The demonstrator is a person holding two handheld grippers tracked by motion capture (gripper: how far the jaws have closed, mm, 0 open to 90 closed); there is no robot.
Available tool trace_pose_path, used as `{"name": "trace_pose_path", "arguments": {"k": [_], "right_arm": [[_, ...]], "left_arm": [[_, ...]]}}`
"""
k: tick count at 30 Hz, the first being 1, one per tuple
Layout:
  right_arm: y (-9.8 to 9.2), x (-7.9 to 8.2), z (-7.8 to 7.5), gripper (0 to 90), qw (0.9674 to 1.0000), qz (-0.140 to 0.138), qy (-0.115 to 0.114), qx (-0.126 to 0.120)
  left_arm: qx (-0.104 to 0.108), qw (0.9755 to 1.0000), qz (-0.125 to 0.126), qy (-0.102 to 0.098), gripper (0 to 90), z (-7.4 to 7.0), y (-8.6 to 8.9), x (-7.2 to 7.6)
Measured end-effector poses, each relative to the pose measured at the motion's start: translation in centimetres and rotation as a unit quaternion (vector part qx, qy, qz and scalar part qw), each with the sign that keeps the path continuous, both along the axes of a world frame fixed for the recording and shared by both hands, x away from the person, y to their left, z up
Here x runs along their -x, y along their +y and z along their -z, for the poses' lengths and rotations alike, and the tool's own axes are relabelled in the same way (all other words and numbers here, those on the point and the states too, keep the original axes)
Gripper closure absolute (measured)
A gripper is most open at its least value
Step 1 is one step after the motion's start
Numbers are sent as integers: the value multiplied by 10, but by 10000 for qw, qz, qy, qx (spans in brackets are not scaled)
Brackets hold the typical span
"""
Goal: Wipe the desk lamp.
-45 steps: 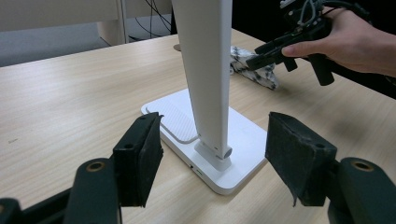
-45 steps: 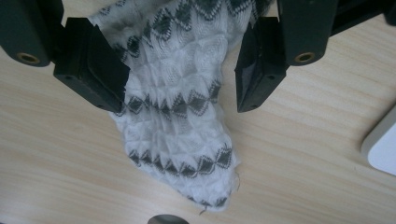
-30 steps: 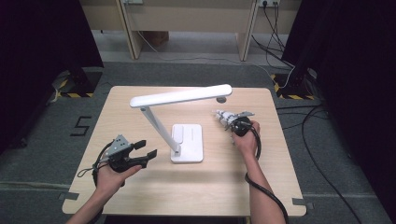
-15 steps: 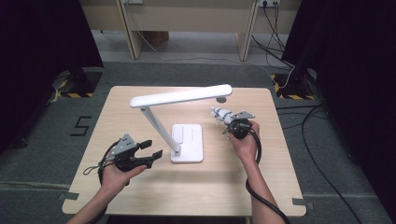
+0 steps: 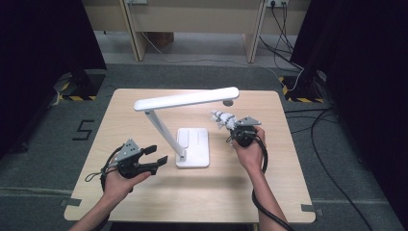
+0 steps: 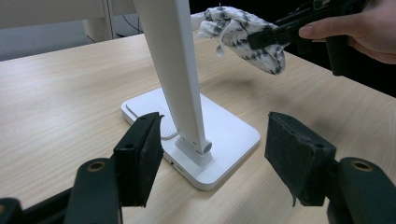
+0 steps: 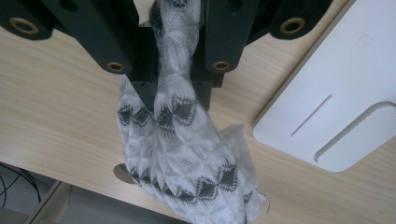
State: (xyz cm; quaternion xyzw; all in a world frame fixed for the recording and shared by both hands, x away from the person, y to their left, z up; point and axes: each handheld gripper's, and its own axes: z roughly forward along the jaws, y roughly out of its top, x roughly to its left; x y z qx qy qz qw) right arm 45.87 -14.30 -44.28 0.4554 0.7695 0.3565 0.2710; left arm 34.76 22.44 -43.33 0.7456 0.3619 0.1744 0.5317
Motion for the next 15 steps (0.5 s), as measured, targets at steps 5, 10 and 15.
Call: {"name": "trace_pose_path", "arguments": {"k": [5,10,15], "right_arm": [[2,13,-2,792,10000,-57,-58,-56],[6,30,-3,792,9998,-154,-78,-67],[12,43,-5,792,9995,-296,-114,-52]], "left_arm": [[-7,10000,69,-22,359,-2,-2,2],[11,9999,127,-53,361,-4,-6,7],[31,9998,168,-64,369,-5,-7,9]]}}
